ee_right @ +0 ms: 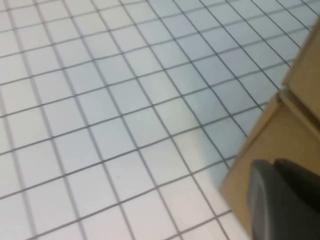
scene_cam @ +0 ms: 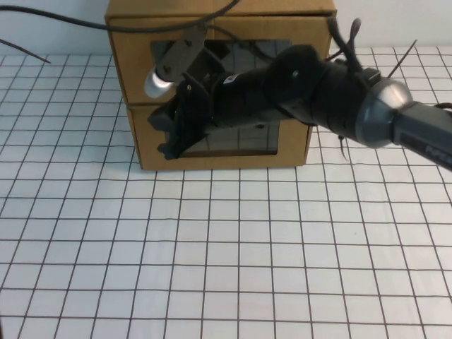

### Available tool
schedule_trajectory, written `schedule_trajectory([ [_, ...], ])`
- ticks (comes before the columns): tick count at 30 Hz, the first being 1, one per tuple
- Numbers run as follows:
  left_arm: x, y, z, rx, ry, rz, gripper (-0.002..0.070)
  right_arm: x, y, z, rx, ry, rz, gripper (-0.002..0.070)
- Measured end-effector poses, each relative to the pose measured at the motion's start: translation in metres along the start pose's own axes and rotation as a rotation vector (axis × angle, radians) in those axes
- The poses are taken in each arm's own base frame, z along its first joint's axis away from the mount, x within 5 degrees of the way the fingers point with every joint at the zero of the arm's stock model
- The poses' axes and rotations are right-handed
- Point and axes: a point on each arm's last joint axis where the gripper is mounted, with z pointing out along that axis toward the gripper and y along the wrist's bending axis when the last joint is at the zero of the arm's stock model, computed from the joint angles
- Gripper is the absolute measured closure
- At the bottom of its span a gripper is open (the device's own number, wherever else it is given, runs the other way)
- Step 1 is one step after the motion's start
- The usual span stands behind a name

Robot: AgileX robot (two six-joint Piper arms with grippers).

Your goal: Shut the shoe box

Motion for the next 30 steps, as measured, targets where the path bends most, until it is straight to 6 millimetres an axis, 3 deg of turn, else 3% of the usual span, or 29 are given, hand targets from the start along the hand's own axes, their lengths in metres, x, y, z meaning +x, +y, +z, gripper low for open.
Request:
schedule_trajectory([
  [6,-0.013,-0.042,-0.074,-0.101,-0.106,0.139,0.068,-0.027,0.012,-0.041,-0.05,0.022,-0.092,0.0689],
  [9,-0.011,-0.065,-0.118,-0.171,-0.134,0.208,0.068,-0.038,0.011,-0.066,0.028,0.074,-0.123,0.0689],
  [15,0.0,-0.094,-0.178,-0.28,-0.18,0.278,0.068,-0.056,0.007,-0.123,0.217,0.174,-0.113,0.0689],
  [21,0.024,-0.111,-0.218,-0.357,-0.193,0.297,0.068,-0.074,0.016,-0.192,0.341,0.188,-0.012,0.0689],
  [25,0.052,-0.114,-0.233,-0.399,-0.145,0.286,0.068,-0.084,0.023,-0.249,0.446,0.129,0.086,0.0689],
  [30,0.092,-0.118,-0.248,-0.414,-0.155,0.263,0.068,-0.077,0.048,-0.325,0.547,0.015,0.18,0.0689],
])
